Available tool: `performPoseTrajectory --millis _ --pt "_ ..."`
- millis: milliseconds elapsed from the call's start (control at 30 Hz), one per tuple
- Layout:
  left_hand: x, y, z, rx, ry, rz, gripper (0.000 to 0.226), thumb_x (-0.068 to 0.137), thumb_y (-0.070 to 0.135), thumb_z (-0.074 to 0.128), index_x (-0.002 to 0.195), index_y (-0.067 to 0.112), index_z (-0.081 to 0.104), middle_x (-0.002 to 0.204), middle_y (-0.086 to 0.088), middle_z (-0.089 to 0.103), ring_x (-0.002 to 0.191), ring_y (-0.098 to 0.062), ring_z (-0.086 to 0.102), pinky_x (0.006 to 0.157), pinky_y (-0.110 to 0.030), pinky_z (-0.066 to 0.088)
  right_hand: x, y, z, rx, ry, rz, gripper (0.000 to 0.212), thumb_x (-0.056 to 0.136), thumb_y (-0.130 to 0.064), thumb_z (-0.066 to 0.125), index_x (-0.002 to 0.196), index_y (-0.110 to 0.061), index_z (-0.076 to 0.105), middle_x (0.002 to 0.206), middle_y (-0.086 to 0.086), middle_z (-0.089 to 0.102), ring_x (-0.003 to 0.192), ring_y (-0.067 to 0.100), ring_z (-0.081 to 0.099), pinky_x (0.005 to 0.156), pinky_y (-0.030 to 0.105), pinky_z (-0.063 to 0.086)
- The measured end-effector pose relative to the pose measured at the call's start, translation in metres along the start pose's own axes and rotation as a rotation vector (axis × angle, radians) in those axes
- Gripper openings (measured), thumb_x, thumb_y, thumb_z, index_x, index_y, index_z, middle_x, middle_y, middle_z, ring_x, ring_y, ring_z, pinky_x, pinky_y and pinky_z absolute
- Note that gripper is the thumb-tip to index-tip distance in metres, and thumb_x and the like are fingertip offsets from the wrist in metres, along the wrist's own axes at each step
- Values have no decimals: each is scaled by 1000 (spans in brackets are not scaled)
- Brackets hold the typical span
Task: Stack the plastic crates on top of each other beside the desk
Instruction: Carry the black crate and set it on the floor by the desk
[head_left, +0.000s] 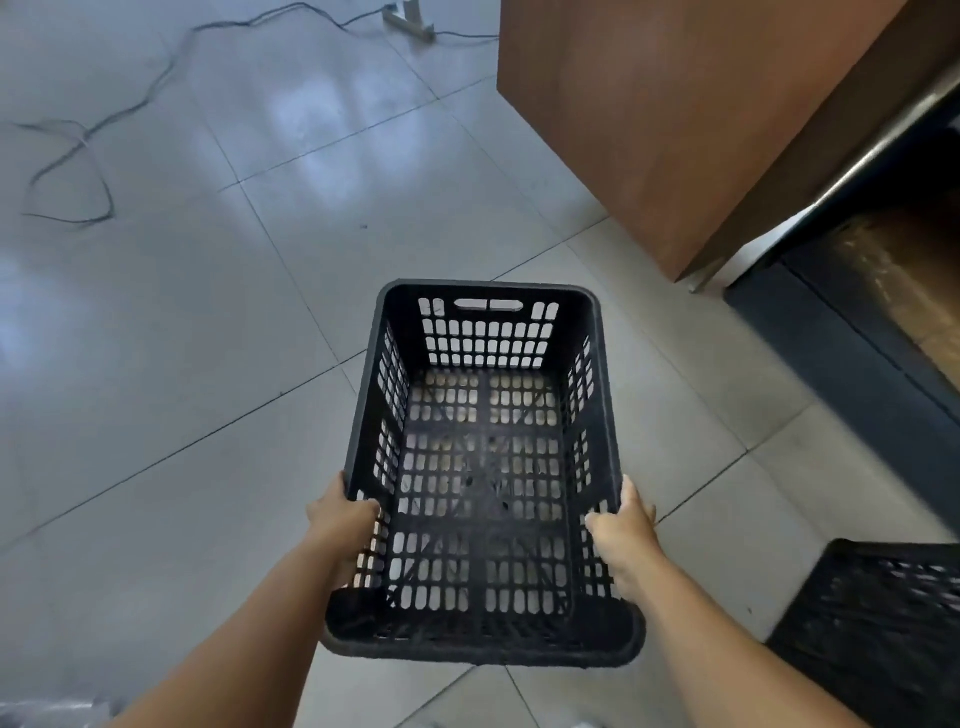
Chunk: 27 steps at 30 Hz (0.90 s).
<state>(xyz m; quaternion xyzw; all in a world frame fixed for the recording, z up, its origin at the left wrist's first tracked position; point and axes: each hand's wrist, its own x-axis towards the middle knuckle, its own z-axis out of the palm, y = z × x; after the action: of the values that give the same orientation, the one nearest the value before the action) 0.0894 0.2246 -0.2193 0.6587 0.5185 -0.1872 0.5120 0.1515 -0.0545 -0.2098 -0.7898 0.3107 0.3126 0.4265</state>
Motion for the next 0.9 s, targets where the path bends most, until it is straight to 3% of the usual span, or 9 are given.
performPoseTrajectory --millis 100,167,267,400,533,667,733,800,900 --pt "52 -13 -10 -46 9 -57 43 75 7 49 101 40 51 122 -19 51 90 -39 64 66 -49 60 20 -37 14 -22 -74 -68 79 94 4 44 154 -29 5 160 -1 5 145 27 21 116 44 27" --pt "90 -23 -5 -36 37 -80 44 68 10 47 88 48 52 124 -18 51 94 -41 64 74 -54 58 42 -59 22 -39 -112 -100 81 93 3 44 154 -32 3 161 -4 5 145 26 21 115 48 29" --pt "87 3 7 -135 37 -65 51 67 5 45 86 51 55 124 -14 50 98 -41 62 76 -56 57 80 -93 28 -108 -102 -138 81 92 1 44 154 -32 2 161 -6 7 145 26 22 115 47 28" --pt "62 60 26 -185 140 22 41 70 3 53 93 37 58 110 -9 63 89 -32 67 76 -48 59 129 -131 29 -210 -82 -216 81 89 -8 49 152 -36 5 160 -8 11 142 31 27 112 52 32" --pt "82 88 29 -93 315 25 47 85 -1 45 116 32 54 95 -2 66 77 -24 61 65 -35 52 153 -169 31 -231 -66 -310 77 90 -8 47 152 -36 10 159 -8 19 139 29 34 111 48 35" --pt "90 104 36 -77 386 -48 42 84 5 48 120 27 53 93 -1 66 81 -26 65 78 -43 57 145 -156 27 -504 231 -207 78 88 -6 49 153 -24 9 161 -2 11 145 25 18 115 45 19" --pt "96 112 38 -84 402 -60 43 85 6 49 121 28 53 93 -1 67 82 -26 66 80 -44 57 132 -137 35 -424 265 -103 82 89 -4 50 152 -26 2 159 2 8 135 32 30 108 47 29" --pt "103 118 38 -99 424 -51 43 86 6 47 123 28 54 93 -1 68 83 -27 67 81 -44 57 126 -134 43 -285 234 -57 87 92 1 49 152 -31 -6 157 6 7 104 31 51 89 41 43" --pt "106 124 40 -109 390 33 43 88 5 48 122 29 57 98 0 70 86 -24 66 80 -40 55 137 -155 45 -168 252 -44 94 89 10 47 153 -31 -8 157 9 5 86 27 53 77 36 47"
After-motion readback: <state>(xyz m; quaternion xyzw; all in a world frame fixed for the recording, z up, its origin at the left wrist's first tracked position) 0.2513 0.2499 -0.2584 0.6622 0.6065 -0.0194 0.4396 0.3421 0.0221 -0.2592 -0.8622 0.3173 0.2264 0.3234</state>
